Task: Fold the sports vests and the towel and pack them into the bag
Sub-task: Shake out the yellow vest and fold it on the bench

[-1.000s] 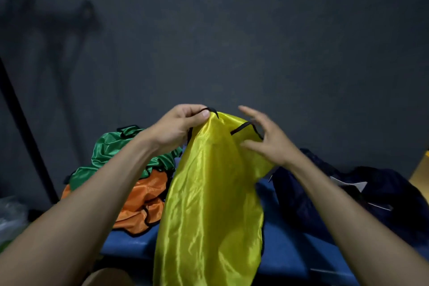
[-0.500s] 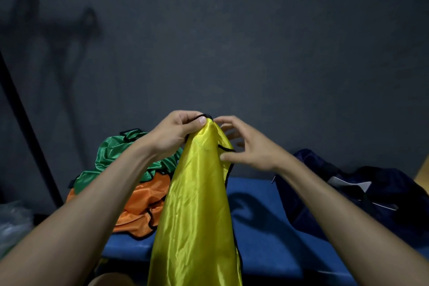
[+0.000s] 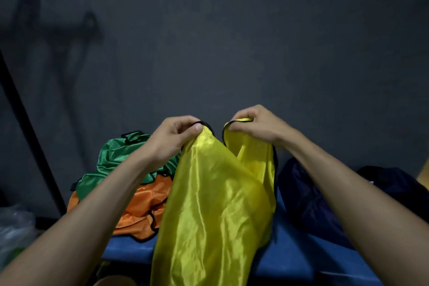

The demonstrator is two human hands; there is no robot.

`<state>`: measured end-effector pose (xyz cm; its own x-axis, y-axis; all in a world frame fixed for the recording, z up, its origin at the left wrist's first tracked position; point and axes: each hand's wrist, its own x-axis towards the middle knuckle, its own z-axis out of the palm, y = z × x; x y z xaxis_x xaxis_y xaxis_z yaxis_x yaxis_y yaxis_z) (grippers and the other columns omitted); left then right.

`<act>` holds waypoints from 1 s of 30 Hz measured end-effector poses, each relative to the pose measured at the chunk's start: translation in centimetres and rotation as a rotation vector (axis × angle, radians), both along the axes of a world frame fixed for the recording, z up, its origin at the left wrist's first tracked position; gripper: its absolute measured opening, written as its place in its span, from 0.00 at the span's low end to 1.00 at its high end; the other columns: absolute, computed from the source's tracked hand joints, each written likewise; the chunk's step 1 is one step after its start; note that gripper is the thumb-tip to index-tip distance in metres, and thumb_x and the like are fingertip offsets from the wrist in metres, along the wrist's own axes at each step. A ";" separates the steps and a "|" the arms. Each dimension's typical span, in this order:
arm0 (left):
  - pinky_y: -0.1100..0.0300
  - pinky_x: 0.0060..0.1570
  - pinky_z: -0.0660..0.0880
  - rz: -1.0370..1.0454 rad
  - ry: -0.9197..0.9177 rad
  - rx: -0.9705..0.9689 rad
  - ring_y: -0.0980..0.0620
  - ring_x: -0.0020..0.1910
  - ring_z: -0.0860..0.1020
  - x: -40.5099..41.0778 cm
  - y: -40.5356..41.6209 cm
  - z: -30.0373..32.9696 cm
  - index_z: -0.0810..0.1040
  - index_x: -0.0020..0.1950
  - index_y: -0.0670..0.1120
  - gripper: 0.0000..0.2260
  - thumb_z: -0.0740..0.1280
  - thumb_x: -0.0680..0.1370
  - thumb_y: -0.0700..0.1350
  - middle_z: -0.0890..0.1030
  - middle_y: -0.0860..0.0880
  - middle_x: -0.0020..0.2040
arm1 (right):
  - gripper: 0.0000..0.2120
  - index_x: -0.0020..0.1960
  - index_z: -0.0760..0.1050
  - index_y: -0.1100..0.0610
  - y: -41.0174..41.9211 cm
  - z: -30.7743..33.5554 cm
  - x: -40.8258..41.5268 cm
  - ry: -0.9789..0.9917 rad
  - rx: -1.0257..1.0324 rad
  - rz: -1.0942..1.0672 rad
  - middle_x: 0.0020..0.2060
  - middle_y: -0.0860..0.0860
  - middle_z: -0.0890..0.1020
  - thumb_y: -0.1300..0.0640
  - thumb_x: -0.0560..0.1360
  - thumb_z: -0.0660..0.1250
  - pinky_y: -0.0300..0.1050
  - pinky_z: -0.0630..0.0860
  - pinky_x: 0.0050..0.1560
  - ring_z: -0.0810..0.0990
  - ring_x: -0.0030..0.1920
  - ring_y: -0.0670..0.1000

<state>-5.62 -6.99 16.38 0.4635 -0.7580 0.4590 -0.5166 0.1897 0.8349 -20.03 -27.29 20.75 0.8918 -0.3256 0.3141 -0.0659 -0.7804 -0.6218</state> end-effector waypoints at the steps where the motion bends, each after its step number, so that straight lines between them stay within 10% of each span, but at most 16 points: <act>1: 0.61 0.44 0.77 -0.038 -0.024 0.023 0.54 0.43 0.81 -0.5 0.2 0.1 0.83 0.53 0.41 0.08 0.67 0.82 0.44 0.84 0.48 0.44 | 0.10 0.42 0.86 0.52 -0.1 0.4 0.1 0.046 0.026 -0.006 0.39 0.45 0.86 0.46 0.74 0.74 0.50 0.80 0.52 0.83 0.43 0.45; 4: 0.62 0.50 0.78 -0.168 -0.010 0.059 0.52 0.49 0.84 -1.9 0.7 0.1 0.84 0.55 0.38 0.08 0.70 0.79 0.40 0.87 0.44 0.50 | 0.22 0.33 0.76 0.57 0.1 0.8 0.7 0.054 0.037 -0.094 0.30 0.52 0.74 0.41 0.72 0.74 0.48 0.67 0.36 0.71 0.32 0.52; 10: 0.59 0.54 0.75 0.071 -0.235 -0.025 0.56 0.57 0.78 -2.5 -0.3 -2.5 0.88 0.50 0.53 0.05 0.75 0.76 0.46 0.80 0.49 0.55 | 0.19 0.31 0.72 0.54 1.0 1.1 1.1 0.002 0.019 -0.152 0.28 0.52 0.66 0.44 0.73 0.73 0.47 0.62 0.36 0.65 0.29 0.49; 14: 0.54 0.68 0.68 0.087 -0.056 -0.009 0.57 0.74 0.68 -2.1 -1.4 -2.8 0.87 0.51 0.57 0.08 0.74 0.74 0.54 0.72 0.54 0.72 | 0.23 0.27 0.70 0.54 1.2 1.4 0.6 -0.015 0.021 -0.101 0.27 0.50 0.68 0.44 0.74 0.73 0.47 0.62 0.36 0.66 0.29 0.48; 20: 0.62 0.42 0.77 -0.117 0.313 -0.090 0.53 0.41 0.82 -2.2 -2.7 0.6 0.83 0.53 0.36 0.07 0.69 0.79 0.38 0.85 0.46 0.44 | 0.22 0.32 0.81 0.58 0.7 1.4 -1.0 -0.035 0.075 -0.006 0.28 0.52 0.79 0.43 0.76 0.72 0.43 0.69 0.36 0.75 0.31 0.46; 24: 0.59 0.44 0.77 -0.193 0.364 -0.158 0.50 0.41 0.80 -1.7 -2.3 3.9 0.83 0.47 0.39 0.06 0.72 0.74 0.41 0.82 0.44 0.42 | 0.15 0.44 0.83 0.61 -0.6 -0.6 -2.4 -0.090 0.111 0.098 0.37 0.58 0.82 0.50 0.80 0.69 0.47 0.72 0.42 0.78 0.37 0.49; 30: 0.59 0.51 0.79 -0.200 -0.090 0.086 0.51 0.46 0.83 -1.9 -0.4 9.0 0.85 0.52 0.39 0.08 0.74 0.76 0.41 0.86 0.44 0.48 | 0.12 0.53 0.76 0.53 -0.8 -2.4 -3.0 -0.417 0.005 0.133 0.49 0.44 0.83 0.69 0.78 0.65 0.54 0.79 0.53 0.83 0.52 0.51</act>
<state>-7.57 -7.38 25.42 0.2604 -0.8687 0.4215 -0.5494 0.2256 0.8045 -22.99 -28.04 18.32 0.7230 -0.2192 0.6551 0.2925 -0.7620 -0.5777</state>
